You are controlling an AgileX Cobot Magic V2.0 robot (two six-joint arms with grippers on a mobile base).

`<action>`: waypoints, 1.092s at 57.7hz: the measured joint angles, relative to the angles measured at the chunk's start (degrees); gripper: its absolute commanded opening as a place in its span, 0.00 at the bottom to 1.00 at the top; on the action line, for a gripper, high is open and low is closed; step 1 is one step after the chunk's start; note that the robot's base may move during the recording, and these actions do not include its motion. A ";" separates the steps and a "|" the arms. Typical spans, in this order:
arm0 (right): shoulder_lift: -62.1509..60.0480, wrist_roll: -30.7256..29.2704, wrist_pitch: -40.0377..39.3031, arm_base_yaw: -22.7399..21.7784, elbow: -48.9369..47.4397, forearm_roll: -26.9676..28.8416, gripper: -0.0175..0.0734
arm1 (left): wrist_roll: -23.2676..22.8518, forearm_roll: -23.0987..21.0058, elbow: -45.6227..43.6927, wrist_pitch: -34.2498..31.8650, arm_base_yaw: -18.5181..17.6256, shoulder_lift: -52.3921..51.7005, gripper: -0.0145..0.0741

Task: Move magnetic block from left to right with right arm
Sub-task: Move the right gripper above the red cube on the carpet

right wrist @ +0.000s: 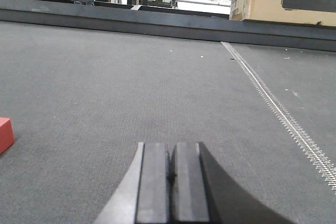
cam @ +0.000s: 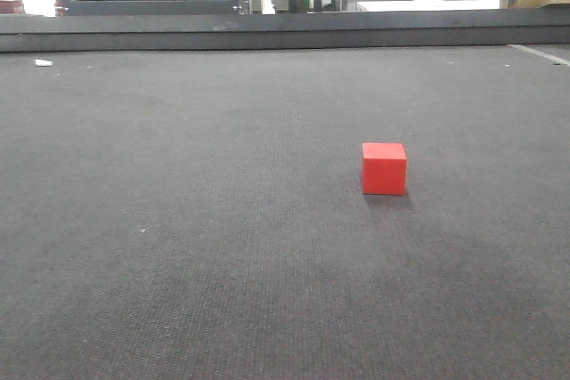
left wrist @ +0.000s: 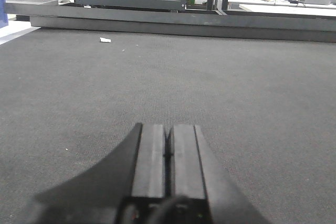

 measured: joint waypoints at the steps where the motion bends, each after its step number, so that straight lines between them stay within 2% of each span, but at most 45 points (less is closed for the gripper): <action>1: 0.00 0.00 0.00 0.00 0.00 0.00 0.26 | 0.00 0.00 0.00 0.00 0.00 0.00 0.02; 43: 0.00 0.00 0.00 0.00 0.00 0.00 0.26 | 0.00 0.00 0.00 0.00 0.00 0.00 0.02; 57: 0.00 0.00 -3.56 0.00 0.00 0.00 0.26 | 0.00 0.00 0.00 0.00 0.00 0.00 0.02; 63: 0.00 0.66 -0.68 0.00 -4.39 0.00 0.26 | 0.00 0.00 0.00 0.00 0.00 0.00 0.02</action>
